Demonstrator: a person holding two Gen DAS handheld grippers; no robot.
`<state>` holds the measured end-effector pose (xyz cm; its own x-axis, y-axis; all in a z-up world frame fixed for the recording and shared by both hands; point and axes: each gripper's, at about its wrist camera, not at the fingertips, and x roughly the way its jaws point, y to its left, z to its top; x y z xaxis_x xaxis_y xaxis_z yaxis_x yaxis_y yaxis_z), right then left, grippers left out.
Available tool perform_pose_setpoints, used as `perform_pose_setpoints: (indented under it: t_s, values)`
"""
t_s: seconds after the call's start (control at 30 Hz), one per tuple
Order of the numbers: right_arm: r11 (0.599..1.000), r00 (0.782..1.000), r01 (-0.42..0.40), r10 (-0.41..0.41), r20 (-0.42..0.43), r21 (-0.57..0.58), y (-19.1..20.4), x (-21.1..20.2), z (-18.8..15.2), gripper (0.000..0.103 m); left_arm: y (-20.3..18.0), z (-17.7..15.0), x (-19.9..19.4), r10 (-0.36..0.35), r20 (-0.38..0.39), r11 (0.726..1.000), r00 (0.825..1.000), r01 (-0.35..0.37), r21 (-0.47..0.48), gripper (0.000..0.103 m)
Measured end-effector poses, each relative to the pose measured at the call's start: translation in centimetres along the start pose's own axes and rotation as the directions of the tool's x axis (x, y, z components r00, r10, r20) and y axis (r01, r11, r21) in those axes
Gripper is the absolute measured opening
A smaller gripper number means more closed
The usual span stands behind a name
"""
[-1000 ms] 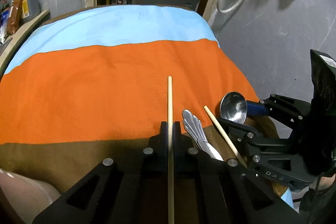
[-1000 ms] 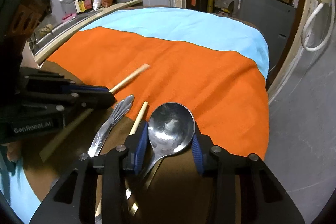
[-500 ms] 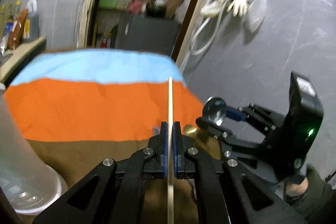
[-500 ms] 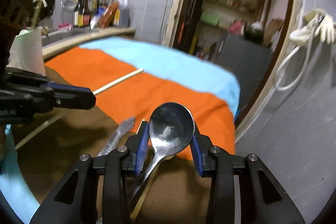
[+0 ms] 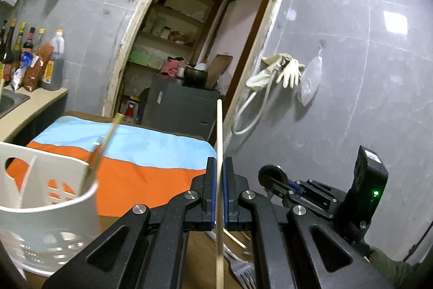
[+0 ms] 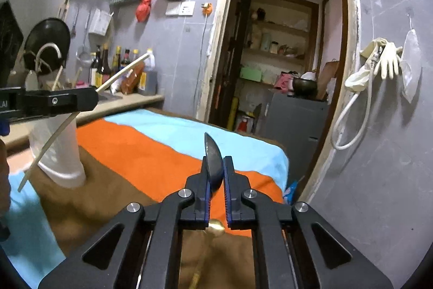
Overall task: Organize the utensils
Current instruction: 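Lift the chopstick and spoon and lower both into the white caddy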
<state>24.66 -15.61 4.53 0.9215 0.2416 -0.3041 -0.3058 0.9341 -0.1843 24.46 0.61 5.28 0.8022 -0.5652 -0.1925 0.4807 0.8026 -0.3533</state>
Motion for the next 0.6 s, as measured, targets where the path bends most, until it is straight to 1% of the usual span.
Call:
perform_pose_setpoints:
  t_s: [0.1,0.2,0.33,0.43,0.5,0.6]
  values:
    - [1.000,1.000,-0.011,0.011,-0.006,0.016,0.1,-0.1,-0.1,0.005,0.8,0.2,-1.3,0.005,0.006,1.000,1.000,-0.005,-0.020,0.002]
    - [0.999,1.000,-0.028,0.028,0.008,0.042,0.2,-0.8,0.2,0.005,1.5,0.5,-2.4,-0.005,0.031,0.999,1.000,0.006,-0.046,0.002]
    - [0.996,0.996,-0.068,0.064,0.069,0.065,0.8,-2.4,2.1,0.005,2.6,1.9,-4.4,-0.023,0.082,0.996,0.996,0.030,-0.086,0.002]
    - [0.993,0.986,-0.104,0.095,0.136,0.059,1.7,-3.8,4.2,0.005,3.6,3.2,-6.1,-0.007,0.128,0.995,0.992,0.020,-0.100,0.002]
    - [0.987,0.974,-0.146,0.132,0.184,0.066,2.4,-4.5,5.9,0.005,4.5,4.0,-7.3,0.016,0.164,0.995,0.986,0.002,-0.104,0.002]
    - [0.979,0.954,-0.194,0.175,0.244,0.058,4.1,-4.8,8.0,0.005,6.2,5.5,-9.3,0.068,0.222,0.992,0.973,-0.041,-0.122,0.002]
